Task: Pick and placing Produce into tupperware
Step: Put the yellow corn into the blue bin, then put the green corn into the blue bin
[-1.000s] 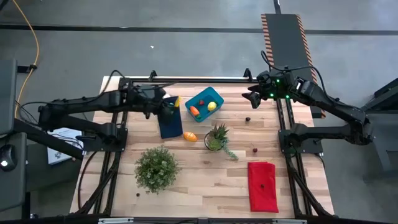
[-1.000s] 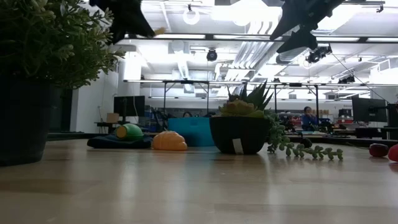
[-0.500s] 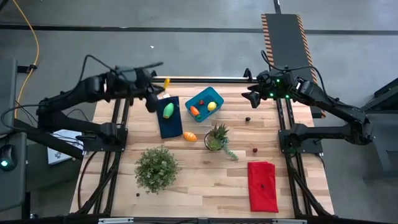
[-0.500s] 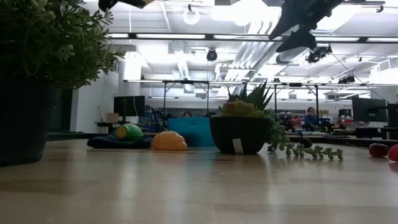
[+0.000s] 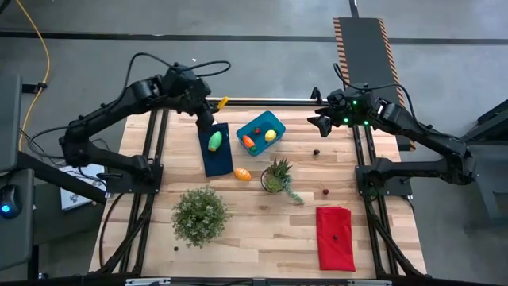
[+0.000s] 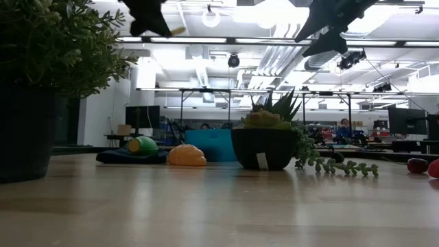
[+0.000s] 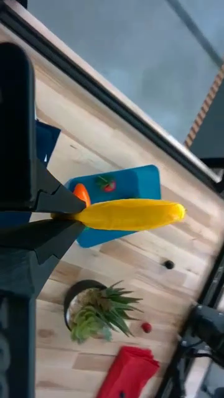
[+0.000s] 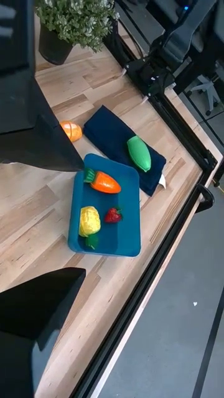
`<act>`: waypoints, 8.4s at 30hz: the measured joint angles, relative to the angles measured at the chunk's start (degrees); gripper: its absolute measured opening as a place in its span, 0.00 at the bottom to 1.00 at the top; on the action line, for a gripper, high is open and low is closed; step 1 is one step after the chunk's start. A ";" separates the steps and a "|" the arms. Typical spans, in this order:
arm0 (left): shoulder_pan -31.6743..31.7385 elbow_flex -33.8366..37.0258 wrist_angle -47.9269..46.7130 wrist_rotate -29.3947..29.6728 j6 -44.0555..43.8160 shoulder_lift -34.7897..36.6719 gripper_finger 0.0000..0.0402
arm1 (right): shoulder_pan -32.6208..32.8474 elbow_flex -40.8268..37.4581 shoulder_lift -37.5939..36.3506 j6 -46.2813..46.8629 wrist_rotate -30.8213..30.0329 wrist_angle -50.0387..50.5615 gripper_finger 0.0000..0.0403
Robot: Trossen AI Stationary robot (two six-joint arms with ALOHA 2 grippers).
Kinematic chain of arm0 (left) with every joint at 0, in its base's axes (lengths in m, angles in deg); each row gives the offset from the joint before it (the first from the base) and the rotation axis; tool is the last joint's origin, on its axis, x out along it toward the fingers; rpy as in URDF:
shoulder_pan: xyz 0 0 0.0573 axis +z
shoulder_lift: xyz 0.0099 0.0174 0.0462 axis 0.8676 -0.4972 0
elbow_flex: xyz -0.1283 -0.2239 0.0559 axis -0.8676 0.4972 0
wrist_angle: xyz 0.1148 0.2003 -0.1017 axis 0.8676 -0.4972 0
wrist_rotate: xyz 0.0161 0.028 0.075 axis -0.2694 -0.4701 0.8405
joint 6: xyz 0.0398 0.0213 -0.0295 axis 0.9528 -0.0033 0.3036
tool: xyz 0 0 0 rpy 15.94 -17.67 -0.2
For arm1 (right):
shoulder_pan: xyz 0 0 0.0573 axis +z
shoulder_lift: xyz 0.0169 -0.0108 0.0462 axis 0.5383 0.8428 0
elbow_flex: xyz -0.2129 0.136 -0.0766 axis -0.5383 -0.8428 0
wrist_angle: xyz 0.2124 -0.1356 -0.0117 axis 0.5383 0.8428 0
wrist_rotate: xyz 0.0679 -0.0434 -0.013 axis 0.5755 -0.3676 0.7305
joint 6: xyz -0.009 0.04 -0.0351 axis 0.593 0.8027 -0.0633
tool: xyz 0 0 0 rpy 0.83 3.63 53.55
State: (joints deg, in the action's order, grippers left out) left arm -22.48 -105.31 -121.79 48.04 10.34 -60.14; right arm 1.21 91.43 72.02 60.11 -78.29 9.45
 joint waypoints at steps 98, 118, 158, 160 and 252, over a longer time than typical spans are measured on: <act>-4.73 -15.95 4.98 -0.30 -5.93 -47.79 0.02 | 0.02 0.00 0.02 -2.84 0.01 0.07 0.64; -4.73 -15.93 5.04 -0.95 -6.06 -49.45 0.04 | 0.01 0.00 0.02 -3.48 0.02 0.09 0.64; -5.34 -15.92 -0.61 -5.69 -4.41 -49.19 0.19 | 0.02 0.00 0.02 -3.50 0.02 1.08 0.64; -5.72 -15.89 -1.22 -4.80 -4.12 -48.60 0.19 | 0.01 0.00 0.02 -3.48 0.02 0.89 0.64; -7.77 -15.93 -37.44 25.46 -42.41 -1.43 0.24 | 0.00 -0.02 3.41 -13.06 8.87 -3.82 0.64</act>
State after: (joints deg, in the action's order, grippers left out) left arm -30.25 -121.25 -159.23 73.50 -32.07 -61.57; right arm 1.21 91.41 75.43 47.05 -69.43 5.64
